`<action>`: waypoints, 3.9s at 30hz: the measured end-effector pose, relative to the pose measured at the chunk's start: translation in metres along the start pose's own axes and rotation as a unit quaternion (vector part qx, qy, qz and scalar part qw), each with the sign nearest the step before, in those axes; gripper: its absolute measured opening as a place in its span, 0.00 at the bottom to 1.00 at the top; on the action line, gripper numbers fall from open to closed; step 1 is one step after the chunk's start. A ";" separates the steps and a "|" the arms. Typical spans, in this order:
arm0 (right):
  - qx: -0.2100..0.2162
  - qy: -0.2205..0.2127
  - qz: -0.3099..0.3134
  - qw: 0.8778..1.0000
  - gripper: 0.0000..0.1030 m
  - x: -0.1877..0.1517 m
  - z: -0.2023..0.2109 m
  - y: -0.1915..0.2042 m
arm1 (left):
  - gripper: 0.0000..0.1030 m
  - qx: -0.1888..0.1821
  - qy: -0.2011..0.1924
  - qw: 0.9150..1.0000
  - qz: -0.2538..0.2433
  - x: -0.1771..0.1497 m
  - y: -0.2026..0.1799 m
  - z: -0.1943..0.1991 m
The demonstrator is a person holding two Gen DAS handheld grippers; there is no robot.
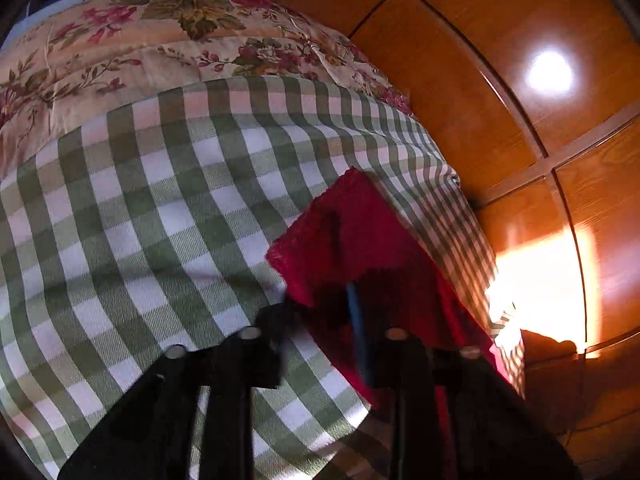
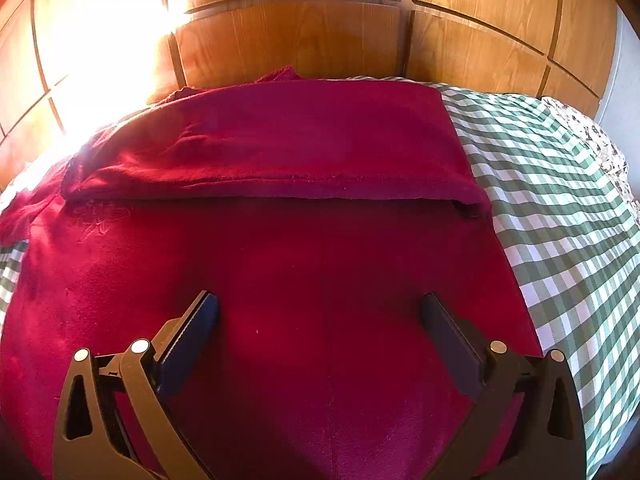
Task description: Fold small clothes
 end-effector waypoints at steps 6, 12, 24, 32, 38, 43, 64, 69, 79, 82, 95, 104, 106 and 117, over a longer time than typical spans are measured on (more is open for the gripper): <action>-0.001 0.000 0.001 1.000 0.97 -0.001 0.000 0.000 | 0.06 -0.046 -0.035 0.995 -0.083 -0.005 -0.077 0.027; 0.000 -0.001 0.000 1.000 0.97 0.000 0.000 -0.001 | 0.06 -0.155 -0.036 0.966 -0.203 -0.080 -0.188 0.084; 0.007 -0.006 -0.008 1.000 0.97 0.001 0.001 -0.002 | 0.26 -0.234 0.065 0.880 -0.408 -0.324 -0.304 0.094; 0.018 -0.007 -0.015 1.000 0.97 0.002 0.002 -0.002 | 0.45 -0.188 0.058 0.885 -0.422 -0.344 -0.252 0.080; 0.095 -0.006 -0.049 0.994 0.84 0.016 0.011 0.020 | 0.45 -0.152 0.045 0.884 -0.440 -0.347 -0.218 0.070; 0.232 0.038 -0.060 0.970 0.56 0.037 0.005 0.085 | 0.52 -0.143 0.005 0.871 -0.470 -0.352 -0.220 0.068; 0.178 -0.078 0.027 0.980 0.04 0.159 0.071 0.101 | 0.58 -0.157 0.002 0.865 -0.476 -0.361 -0.220 0.057; 0.108 -0.071 -0.010 0.992 0.04 0.162 0.057 0.027 | 0.59 -0.156 0.002 0.865 -0.476 -0.361 -0.219 0.057; 0.006 0.015 -0.105 0.994 0.04 0.101 -0.036 -0.078 | 0.59 -0.140 0.006 0.861 -0.488 -0.363 -0.224 0.057; 0.012 0.021 -0.117 0.993 0.04 0.090 -0.050 -0.084 | 0.59 -0.148 0.045 0.864 -0.479 -0.354 -0.228 0.064; 0.100 -0.001 -0.153 0.983 0.55 0.095 -0.021 -0.100 | 0.67 -0.178 0.138 0.935 -0.275 -0.215 -0.294 -0.012; 0.069 0.018 -0.102 0.992 0.08 0.099 -0.040 -0.090 | 0.16 -0.170 0.139 0.923 -0.315 -0.232 -0.338 -0.039; 0.064 -0.002 -0.093 0.994 0.04 0.104 -0.029 -0.089 | 0.09 -0.167 0.088 0.920 -0.345 -0.231 -0.347 -0.022; -0.010 -0.015 -0.052 0.998 0.09 0.109 -0.049 -0.092 | 0.46 0.022 -0.076 0.871 -0.484 -0.272 -0.348 -0.020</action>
Point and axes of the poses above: each gripper's, at about its wrist camera, not at the fingertips, and z roughly against the way its jaws point, y to its left, x to its top, the point moved 9 cm from there along -z, roughly the way its jaws point, and after that the axes turned 4 degrees about x, right-handed, at the moved point
